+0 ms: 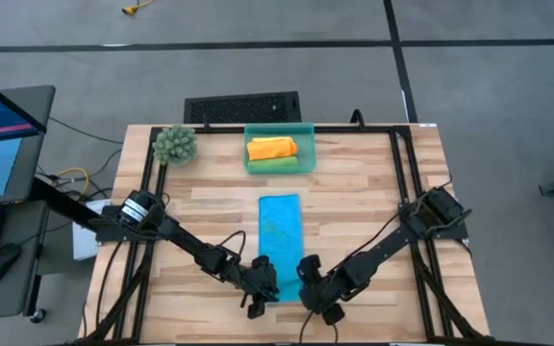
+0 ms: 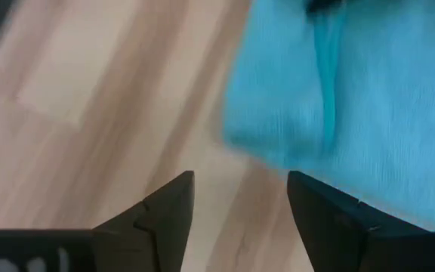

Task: Roll microfiber towels into tight, uniform cylinder then place into a basket
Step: Roll the blue towel

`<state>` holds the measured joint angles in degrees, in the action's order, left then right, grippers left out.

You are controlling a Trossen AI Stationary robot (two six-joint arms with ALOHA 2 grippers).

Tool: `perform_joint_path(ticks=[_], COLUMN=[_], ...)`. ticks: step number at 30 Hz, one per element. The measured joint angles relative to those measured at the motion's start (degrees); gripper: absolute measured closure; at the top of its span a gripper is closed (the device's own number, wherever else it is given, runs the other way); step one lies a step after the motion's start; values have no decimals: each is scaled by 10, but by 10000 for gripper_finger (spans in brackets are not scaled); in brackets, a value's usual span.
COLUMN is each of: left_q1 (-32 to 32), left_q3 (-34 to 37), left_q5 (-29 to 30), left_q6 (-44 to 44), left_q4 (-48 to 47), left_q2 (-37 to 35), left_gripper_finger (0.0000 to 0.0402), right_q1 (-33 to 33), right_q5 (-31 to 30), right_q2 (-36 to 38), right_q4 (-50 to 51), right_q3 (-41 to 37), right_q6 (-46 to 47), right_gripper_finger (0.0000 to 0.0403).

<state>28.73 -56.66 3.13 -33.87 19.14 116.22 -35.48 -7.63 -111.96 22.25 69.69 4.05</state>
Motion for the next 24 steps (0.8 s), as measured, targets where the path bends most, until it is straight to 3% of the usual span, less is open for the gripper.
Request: perform_joint_path(ticks=[7,16,24], left_q1=[0,-8,-8], left_q3=[0,0,1], left_q5=[-2,-3,-5], left_q6=[1,1,2], left_q4=[-3,-3,2], left_q2=[0,0,0], left_gripper_finger=[276,276,276], right_q1=[-19,-21,12], right_q5=[16,11,5], right_q2=[27,23,-20], right_q4=[58,-59,-62], right_q3=[0,1,0], right_q6=[78,-28,-40], right_gripper_finger=[179,203,206])
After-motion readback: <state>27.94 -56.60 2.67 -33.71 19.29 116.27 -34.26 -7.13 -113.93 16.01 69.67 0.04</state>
